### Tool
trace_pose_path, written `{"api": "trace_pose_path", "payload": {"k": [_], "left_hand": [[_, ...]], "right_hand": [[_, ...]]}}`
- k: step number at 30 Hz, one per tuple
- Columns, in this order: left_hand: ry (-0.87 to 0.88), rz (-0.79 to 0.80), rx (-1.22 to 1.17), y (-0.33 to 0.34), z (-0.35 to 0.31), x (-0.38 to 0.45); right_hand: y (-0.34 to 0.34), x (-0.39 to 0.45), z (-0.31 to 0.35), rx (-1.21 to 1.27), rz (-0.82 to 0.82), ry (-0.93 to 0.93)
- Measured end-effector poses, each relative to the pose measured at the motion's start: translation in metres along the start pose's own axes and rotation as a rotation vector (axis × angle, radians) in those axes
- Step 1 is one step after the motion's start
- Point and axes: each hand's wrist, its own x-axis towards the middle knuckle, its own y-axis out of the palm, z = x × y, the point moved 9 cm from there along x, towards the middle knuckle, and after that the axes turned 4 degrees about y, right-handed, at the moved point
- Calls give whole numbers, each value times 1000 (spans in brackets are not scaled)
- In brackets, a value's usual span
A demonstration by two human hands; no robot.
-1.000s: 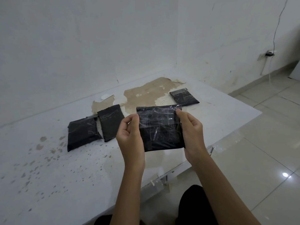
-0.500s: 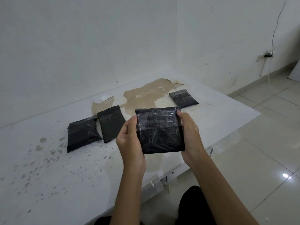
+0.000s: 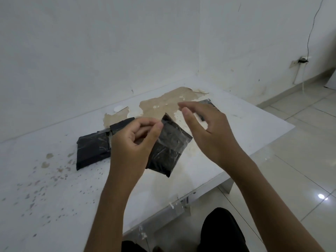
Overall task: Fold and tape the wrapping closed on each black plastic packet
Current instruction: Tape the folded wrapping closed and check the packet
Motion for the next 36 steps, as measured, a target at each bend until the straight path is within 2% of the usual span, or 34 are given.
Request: {"api": "trace_pose_path", "payload": {"k": [4, 8, 12, 17, 22, 26, 28, 32, 36], "left_hand": [[209, 54, 97, 1, -36, 3], [323, 38, 102, -1, -54, 1], [260, -11, 83, -1, -51, 4], [69, -31, -15, -1, -29, 9], [-107, 26, -103, 3, -16, 14], [-286, 158, -127, 3, -6, 24], [-273, 182, -88, -3, -11, 32], [-113, 88, -10, -26, -32, 44], [10, 175, 149, -20, -46, 36]], "right_hand": [[18, 2, 13, 98, 163, -23], [15, -7, 17, 310, 141, -13], [13, -10, 15, 435, 95, 59], [22, -13, -1, 483, 132, 150], [28, -17, -7, 488, 176, 198], [26, -16, -8, 434, 158, 183], [24, -15, -7, 445, 133, 180], [23, -14, -9, 432, 114, 173], [26, -14, -9, 441, 108, 172]]}}
